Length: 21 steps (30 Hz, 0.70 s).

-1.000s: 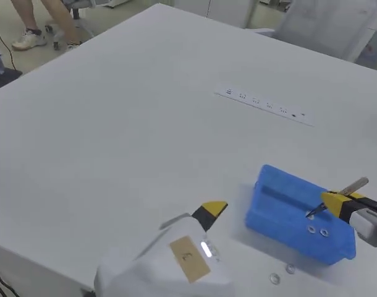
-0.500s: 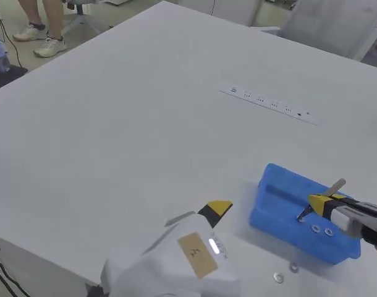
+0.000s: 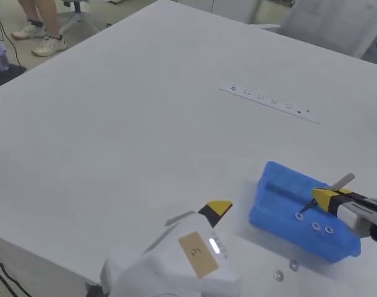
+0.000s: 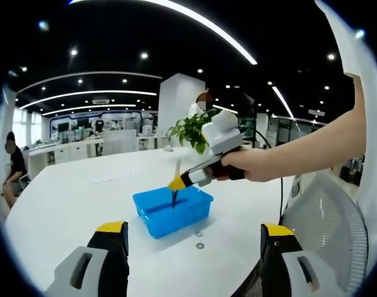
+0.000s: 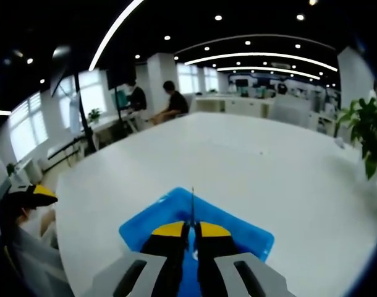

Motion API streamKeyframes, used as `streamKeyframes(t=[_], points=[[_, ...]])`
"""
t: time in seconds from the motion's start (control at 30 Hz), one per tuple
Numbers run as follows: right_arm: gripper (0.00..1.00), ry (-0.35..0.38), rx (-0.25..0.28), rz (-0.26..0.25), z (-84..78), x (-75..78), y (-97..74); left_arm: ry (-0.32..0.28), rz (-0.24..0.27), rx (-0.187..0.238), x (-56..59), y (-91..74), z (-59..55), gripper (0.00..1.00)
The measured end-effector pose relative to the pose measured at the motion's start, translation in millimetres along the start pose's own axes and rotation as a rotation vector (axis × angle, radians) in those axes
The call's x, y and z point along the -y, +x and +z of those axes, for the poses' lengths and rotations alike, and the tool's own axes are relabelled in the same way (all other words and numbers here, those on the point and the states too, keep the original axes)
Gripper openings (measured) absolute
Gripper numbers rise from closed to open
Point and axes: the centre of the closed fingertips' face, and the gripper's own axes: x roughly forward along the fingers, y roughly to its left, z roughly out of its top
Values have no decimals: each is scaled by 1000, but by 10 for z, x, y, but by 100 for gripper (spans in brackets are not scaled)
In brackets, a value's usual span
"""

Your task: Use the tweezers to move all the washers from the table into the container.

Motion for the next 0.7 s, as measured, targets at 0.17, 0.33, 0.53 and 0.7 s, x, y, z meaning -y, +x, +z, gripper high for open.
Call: streamKeyframes(t=[0.17, 0.33, 0.53, 0.7], points=[[3, 1, 44, 11, 118, -93, -134, 3, -9, -1, 15, 5, 0, 89], [3, 7, 79, 22, 188, -219, -291, 2, -13, -3, 26, 8, -1, 90], [3, -4, 78, 53, 144, -405, -435, -24, -22, -8, 38, 17, -15, 92], [3, 12, 69, 64, 49, -491, -499, -16, -22, -20, 41, 18, -27, 91]])
